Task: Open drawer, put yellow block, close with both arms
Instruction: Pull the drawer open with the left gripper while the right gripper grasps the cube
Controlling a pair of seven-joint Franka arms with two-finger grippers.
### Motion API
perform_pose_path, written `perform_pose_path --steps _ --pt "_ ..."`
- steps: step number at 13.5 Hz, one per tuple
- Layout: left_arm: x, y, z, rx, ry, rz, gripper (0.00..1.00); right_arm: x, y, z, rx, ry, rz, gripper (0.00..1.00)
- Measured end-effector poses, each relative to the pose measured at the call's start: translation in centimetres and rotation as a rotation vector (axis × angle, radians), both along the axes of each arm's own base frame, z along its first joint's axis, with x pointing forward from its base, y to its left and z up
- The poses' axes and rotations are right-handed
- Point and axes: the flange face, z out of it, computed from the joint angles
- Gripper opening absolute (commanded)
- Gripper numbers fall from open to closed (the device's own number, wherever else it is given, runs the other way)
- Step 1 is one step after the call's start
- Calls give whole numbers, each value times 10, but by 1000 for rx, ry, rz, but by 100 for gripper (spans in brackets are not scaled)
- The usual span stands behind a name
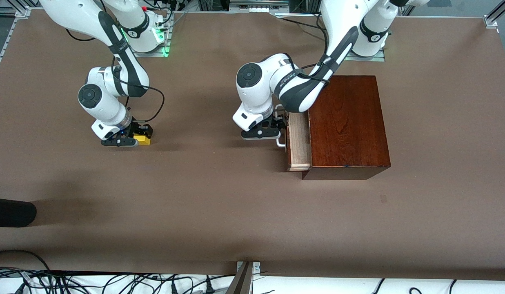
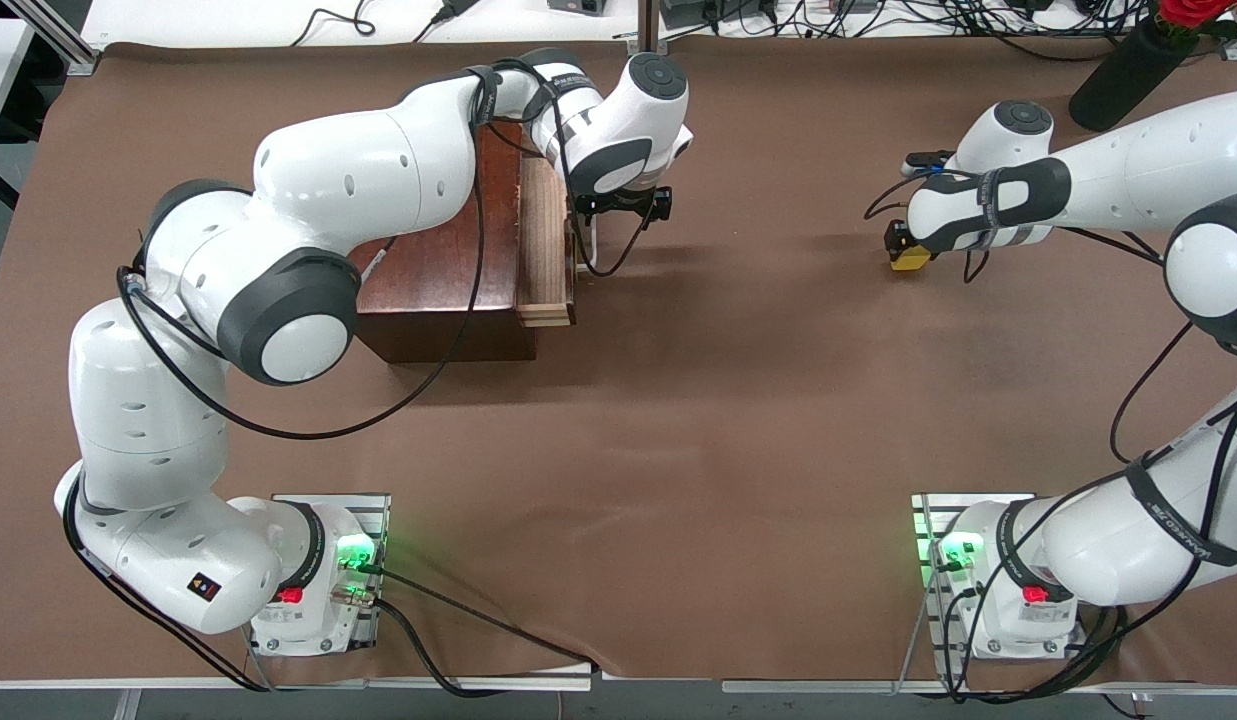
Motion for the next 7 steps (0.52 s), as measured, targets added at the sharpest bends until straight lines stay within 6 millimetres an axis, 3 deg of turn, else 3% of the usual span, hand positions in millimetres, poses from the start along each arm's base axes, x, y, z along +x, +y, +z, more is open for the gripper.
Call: perform_pose_path --steps 1,4,7 --pt "-1 -3 1 -4 -3 -4 100 0 0 0 0 -1 0 0" --pt "-5 -18 4 -23 -14 -20 100 6 1 7 3 -15 3 0" --pt "-4 -21 5 -27 -18 -21 100 22 10 38 18 -21 19 0"
